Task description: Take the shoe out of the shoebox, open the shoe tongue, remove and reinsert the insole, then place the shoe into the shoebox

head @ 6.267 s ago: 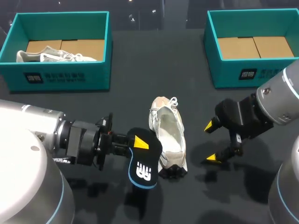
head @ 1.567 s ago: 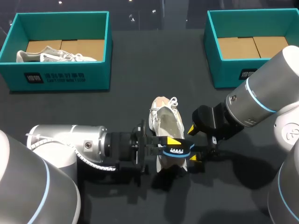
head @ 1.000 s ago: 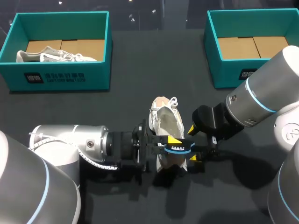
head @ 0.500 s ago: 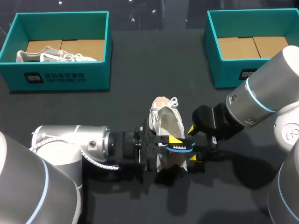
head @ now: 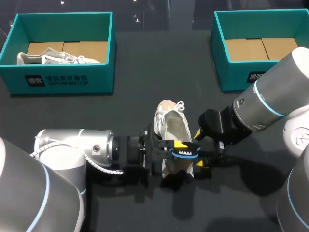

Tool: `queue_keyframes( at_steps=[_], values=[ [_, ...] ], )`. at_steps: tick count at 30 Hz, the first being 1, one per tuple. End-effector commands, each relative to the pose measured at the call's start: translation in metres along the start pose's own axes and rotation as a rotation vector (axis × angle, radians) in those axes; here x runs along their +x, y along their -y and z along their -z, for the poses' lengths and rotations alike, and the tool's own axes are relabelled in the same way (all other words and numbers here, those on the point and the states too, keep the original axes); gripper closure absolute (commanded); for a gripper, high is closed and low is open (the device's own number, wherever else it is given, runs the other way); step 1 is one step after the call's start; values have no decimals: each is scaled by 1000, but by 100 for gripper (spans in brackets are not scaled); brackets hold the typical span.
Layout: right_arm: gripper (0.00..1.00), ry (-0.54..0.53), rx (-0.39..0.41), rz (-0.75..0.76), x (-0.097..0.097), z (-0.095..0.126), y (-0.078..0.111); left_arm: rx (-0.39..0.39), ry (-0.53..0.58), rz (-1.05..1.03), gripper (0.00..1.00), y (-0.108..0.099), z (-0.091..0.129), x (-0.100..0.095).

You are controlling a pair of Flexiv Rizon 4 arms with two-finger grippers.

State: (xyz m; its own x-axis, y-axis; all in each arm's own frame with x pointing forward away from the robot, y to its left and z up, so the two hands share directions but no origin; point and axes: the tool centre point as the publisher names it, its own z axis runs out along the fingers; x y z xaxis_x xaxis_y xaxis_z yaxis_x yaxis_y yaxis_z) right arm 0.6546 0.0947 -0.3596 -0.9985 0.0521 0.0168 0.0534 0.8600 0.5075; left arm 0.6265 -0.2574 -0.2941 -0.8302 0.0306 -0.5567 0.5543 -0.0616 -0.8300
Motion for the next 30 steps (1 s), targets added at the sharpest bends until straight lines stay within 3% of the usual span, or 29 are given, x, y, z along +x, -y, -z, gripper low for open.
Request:
queue_keyframes(
  at_steps=[1, 30],
  values=[
    [0, 2, -1, 0, 1, 0, 1, -3, 3, -1, 100, -3, 1, -1],
    [0, 2, -1, 0, 1, 0, 1, -40, -20, -14, 100, -22, 11, 0]
  ],
)
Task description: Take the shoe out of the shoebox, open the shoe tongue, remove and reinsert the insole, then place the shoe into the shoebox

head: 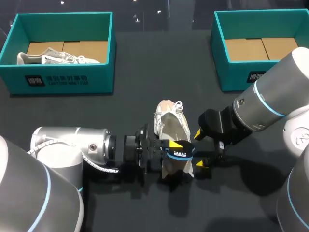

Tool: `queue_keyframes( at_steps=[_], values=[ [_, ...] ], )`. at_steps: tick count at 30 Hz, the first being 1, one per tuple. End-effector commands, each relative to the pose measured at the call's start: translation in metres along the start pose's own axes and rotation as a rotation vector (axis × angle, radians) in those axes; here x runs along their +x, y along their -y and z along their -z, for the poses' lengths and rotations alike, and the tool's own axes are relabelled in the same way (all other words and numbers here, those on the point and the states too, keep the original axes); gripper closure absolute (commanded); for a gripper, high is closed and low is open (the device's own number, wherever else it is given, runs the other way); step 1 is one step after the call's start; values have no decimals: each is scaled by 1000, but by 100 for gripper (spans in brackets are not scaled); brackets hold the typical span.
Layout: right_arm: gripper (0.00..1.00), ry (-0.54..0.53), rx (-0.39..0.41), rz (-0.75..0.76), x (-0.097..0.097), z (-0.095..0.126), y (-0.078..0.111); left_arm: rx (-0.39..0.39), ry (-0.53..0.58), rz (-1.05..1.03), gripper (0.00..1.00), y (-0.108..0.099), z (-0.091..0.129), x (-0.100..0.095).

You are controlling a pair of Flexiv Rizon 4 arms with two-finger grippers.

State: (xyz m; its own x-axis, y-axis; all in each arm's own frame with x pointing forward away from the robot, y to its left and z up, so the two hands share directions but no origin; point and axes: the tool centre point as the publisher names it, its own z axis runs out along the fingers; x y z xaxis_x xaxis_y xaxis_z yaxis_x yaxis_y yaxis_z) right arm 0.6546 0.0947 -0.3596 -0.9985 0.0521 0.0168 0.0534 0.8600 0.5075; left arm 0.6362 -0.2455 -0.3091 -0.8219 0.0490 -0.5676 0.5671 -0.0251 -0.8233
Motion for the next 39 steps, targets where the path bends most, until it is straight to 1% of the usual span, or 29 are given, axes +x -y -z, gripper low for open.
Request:
queue_keyframes(
  at_steps=[1, 16, 27, 39],
  values=[
    [0, 2, -1, 0, 1, 0, 1, -5, 0, -1, 100, -5, -3, -1],
    [0, 2, -1, 0, 1, 0, 1, -41, 7, -25, 100, -20, -3, -6],
    [0, 2, -1, 0, 1, 0, 1, -96, 14, -17, 100, -35, -1, -13],
    [0, 2, -1, 0, 1, 0, 1, -154, 3, -3, 100, -49, -2, -14]
  ],
)
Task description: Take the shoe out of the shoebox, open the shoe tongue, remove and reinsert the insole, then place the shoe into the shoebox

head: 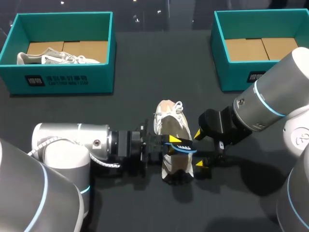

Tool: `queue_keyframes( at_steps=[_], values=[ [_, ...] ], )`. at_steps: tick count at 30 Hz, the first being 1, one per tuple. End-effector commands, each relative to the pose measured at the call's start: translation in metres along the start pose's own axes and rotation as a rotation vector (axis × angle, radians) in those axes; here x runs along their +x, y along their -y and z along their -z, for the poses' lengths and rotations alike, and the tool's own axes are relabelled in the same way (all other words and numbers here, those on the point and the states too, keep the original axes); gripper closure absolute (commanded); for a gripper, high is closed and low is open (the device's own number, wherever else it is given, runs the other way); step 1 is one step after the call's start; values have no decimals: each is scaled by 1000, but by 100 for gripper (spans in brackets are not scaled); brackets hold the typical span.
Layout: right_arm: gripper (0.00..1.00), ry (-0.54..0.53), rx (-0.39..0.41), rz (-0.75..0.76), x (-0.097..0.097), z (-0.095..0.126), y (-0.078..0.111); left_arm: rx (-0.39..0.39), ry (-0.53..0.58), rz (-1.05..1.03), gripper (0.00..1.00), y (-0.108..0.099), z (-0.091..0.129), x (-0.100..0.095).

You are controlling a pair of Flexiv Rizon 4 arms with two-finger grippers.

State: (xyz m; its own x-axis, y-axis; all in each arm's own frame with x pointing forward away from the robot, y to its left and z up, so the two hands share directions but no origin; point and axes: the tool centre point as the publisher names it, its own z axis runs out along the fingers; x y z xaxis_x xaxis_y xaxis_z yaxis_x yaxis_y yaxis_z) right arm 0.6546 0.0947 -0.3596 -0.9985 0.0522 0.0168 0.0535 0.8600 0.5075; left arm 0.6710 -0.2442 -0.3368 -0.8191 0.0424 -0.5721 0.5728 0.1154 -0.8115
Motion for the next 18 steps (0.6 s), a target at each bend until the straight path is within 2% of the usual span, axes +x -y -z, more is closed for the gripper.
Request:
queue_keyframes(
  at_steps=[1, 10, 18],
  values=[
    [0, 2, -1, 0, 1, 0, 1, -15, -4, 3, 100, -6, -6, -1],
    [0, 2, -1, 0, 1, 0, 1, -14, -7, 12, 100, -2, -3, 0],
    [0, 2, -1, 0, 1, 0, 1, 4, -5, 4, 87, 8, -2, 1]
  ],
)
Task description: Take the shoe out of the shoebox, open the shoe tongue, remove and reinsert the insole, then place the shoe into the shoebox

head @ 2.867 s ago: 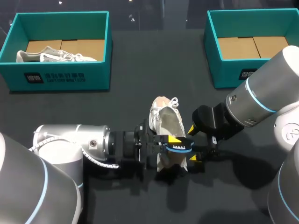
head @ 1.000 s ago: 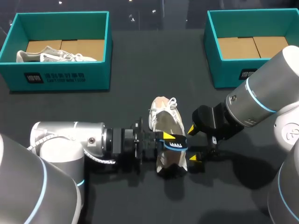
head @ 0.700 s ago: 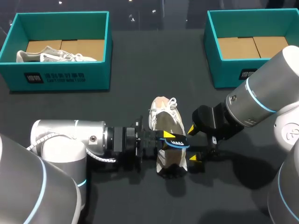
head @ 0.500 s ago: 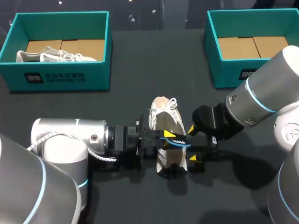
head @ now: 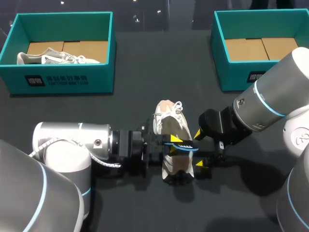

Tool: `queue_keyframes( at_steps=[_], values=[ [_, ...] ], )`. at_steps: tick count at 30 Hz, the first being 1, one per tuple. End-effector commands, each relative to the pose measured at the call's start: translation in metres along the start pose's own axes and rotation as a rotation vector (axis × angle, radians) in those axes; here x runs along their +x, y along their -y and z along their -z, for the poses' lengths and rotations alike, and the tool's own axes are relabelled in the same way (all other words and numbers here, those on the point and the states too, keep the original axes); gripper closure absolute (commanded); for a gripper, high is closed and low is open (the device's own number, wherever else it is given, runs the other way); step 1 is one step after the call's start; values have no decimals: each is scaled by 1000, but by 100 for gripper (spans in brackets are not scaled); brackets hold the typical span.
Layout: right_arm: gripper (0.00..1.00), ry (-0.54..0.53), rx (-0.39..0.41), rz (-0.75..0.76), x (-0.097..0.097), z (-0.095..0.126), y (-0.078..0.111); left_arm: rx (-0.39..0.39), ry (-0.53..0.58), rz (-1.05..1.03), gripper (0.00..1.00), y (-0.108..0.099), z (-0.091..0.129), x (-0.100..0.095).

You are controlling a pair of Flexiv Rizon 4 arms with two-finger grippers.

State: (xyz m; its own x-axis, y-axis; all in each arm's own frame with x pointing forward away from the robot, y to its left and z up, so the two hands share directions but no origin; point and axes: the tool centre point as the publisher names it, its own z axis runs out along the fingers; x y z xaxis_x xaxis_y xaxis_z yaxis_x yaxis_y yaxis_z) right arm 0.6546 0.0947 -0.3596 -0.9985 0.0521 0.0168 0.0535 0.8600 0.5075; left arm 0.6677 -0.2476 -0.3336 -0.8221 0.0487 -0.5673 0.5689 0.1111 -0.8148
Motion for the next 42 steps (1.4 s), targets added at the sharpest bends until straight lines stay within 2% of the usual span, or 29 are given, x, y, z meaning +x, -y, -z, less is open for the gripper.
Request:
queue_keyframes(
  at_steps=[1, 6, 16, 29, 34, 35, 37, 42],
  values=[
    [0, 2, -1, 0, 1, 0, 1, 1, 2, -1, 87, 4, 1, 1],
    [0, 2, -1, 0, 1, 0, 1, 9, 4, -3, 79, 9, 1, 1],
    [0, 2, -1, 0, 1, 0, 1, 10, 26, -23, 75, 24, 3, 2],
    [0, 2, -1, 0, 1, 0, 1, -33, 36, -47, 75, 36, 1, 3],
    [0, 2, -1, 0, 1, 0, 1, -43, 39, -55, 81, 39, -1, 4],
    [0, 2, -1, 0, 1, 0, 1, -40, 37, -60, 85, 40, -2, 4],
    [0, 2, -1, 0, 1, 0, 1, -32, 36, -74, 100, 41, -2, 5],
    [0, 2, -1, 0, 1, 0, 1, -30, 29, -92, 100, 35, -3, 7]
  ],
)
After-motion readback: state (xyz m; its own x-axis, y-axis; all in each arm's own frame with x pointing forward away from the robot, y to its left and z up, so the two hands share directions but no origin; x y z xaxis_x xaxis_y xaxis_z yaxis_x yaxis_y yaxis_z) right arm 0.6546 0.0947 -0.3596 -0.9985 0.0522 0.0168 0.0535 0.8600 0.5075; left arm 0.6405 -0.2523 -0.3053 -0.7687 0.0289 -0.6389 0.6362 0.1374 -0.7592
